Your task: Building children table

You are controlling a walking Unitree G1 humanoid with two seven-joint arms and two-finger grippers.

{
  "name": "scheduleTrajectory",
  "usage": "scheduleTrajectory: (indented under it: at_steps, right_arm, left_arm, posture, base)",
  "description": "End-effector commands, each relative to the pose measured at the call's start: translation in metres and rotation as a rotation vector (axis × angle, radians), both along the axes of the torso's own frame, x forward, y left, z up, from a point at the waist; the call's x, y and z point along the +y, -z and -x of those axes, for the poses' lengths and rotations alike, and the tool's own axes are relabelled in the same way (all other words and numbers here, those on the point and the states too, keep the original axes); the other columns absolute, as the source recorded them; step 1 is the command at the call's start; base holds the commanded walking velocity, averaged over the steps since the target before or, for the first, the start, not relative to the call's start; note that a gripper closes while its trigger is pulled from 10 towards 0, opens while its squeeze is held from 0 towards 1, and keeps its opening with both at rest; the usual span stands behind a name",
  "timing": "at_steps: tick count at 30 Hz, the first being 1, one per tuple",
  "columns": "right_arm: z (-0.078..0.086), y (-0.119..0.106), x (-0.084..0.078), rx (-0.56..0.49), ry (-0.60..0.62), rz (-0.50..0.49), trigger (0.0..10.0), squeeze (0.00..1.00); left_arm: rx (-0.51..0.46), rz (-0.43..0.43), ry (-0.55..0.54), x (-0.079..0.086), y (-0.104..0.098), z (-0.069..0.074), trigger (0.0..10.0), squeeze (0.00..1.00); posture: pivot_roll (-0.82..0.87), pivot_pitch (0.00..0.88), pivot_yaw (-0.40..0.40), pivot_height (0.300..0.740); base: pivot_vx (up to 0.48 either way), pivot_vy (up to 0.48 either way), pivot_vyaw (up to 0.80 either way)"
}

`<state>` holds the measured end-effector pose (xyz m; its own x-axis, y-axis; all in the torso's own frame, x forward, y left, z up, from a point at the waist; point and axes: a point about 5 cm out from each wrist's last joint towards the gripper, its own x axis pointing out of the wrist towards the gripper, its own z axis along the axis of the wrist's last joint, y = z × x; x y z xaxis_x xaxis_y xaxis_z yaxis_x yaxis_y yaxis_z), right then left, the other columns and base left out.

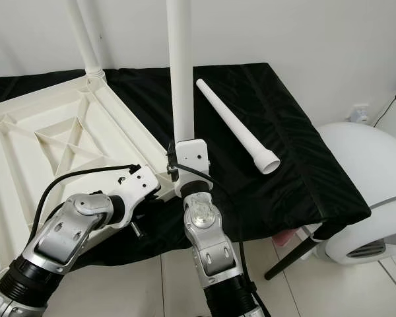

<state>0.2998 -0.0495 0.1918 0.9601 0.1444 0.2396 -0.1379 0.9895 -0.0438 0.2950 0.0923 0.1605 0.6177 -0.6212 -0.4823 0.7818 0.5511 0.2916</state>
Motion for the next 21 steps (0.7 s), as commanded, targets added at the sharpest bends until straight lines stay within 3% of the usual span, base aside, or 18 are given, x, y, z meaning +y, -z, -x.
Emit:
scheduleTrajectory:
  at_steps: [1, 21]
  right_arm:
    - [0.004, 0.040, -0.007, 0.190, 0.054, -0.007, 10.0, 0.00]
    - [0.013, 0.031, -0.009, 0.224, -0.015, -0.033, 10.0, 0.00]
  left_arm:
    - [-0.007, -0.048, -0.083, 0.008, 0.008, -0.002, 10.0, 0.00]
    - [-0.008, -0.052, -0.080, 0.009, 0.007, -0.003, 10.0, 0.00]
  posture:
    - [-0.06, 0.154, 0.007, 0.740]
    - [-0.06, 0.159, 0.012, 0.740]
  base:
    - [0.000, 0.000, 0.00]
    - [0.000, 0.000, 0.00]
